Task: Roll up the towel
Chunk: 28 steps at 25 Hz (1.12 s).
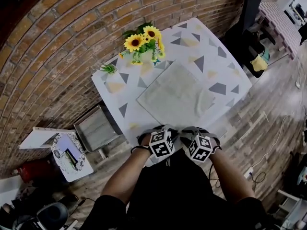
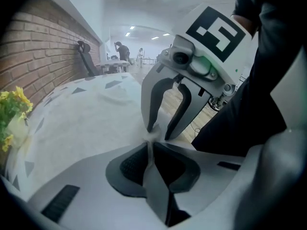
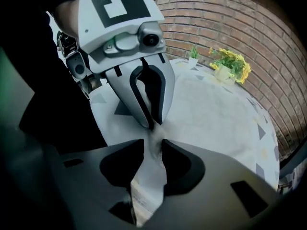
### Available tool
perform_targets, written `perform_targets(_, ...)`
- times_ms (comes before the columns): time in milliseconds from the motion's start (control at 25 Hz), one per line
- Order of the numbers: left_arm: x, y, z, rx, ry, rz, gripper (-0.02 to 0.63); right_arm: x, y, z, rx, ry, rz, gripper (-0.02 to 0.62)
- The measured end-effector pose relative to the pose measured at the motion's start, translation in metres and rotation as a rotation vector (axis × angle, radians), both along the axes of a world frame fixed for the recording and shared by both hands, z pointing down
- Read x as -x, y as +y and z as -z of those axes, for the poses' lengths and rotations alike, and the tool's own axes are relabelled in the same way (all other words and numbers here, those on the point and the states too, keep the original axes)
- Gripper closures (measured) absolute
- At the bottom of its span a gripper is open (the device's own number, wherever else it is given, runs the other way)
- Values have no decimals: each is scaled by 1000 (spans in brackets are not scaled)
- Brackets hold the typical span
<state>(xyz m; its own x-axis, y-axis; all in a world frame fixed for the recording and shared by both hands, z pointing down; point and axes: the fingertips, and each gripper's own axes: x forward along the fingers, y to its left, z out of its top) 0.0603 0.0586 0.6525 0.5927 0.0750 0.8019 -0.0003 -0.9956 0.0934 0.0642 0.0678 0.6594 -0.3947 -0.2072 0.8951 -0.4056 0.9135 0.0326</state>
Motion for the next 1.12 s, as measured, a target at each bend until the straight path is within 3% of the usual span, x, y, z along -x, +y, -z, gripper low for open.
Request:
perform_targets(40,1,-1,1,-19,0,0,566,0,1,-1,1,2,5,463)
perform_targets(120,1,-3,5,-69,2,-14,482,0,1,-1,0,-3,6,475)
perform_targets(160,1,-3,7,-93,4,-31,455,0,1,0,-2,-7,4,522)
perform_targets(400,-5,8,3,-154,-3,-156,448,0,-5,9,49,-71,-48,548)
perform_targets(560,-7,3,1,-97,2,-128,557,-4,-9,11,112,-101,-81,548)
perform_targets(760,-8,-4,-1,49,11,-63,566,-7,-23,11,105,-90,-83,540)
perform_targets(840,-7,-10,-1,53,4,-40,564,-6,-29,10,99,-87,-85,543)
perform_targets(880,-6,-14,0,31,-3,-34,561,-6,-33,9,97,-85,-89,545)
perform_targets(1000,-5,-22,3,-88,-24,-31,443,-8,-44,8,93,-76,-95,546)
perform_targets(1120,-7,-24,6,-181,-26,-53,440,-8,-52,7,94,-68,-83,546)
